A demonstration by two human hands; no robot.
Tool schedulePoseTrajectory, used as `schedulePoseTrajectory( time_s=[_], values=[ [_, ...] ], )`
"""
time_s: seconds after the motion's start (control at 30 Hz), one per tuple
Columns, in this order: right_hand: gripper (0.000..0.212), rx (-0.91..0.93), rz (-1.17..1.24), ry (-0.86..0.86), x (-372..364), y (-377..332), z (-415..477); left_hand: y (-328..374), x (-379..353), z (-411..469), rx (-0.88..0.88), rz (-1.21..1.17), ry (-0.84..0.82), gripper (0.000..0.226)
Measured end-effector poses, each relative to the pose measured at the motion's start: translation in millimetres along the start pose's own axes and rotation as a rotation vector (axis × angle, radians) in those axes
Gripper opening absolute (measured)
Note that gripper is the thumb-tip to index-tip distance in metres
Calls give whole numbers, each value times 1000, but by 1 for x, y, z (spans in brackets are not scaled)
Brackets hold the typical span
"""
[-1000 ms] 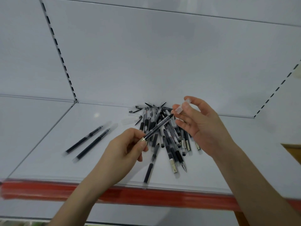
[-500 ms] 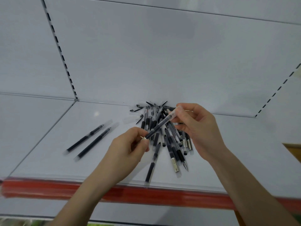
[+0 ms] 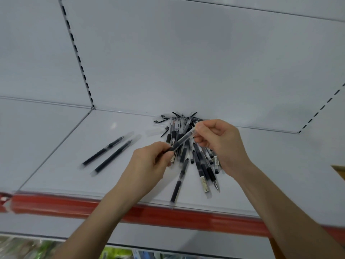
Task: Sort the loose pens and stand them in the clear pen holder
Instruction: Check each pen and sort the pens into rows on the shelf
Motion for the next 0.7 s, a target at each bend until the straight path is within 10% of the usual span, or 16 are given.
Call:
schedulePoseTrajectory(
  time_s=[0.23,0.47,0.7],
  values=[
    [6,16,-442,-243,-3,11,-4,-35,30,8,67,397,238,19],
    [55,-18,-945,-577,-39,24,-27,-63,46,14,190,621,285,22],
    [35,-88,-1009,-623,-42,27,-27,-67,53,15,254,662,281,22]
  ],
)
Point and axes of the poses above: each hand's wrist, its own z-axis towards the middle knuckle, its own x-axis out of the back of the hand, y = z × x, the point moved 6 cm from there along z, towards the middle knuckle, and after that the axes turned 7 degrees about x, right-handed, at the moved point
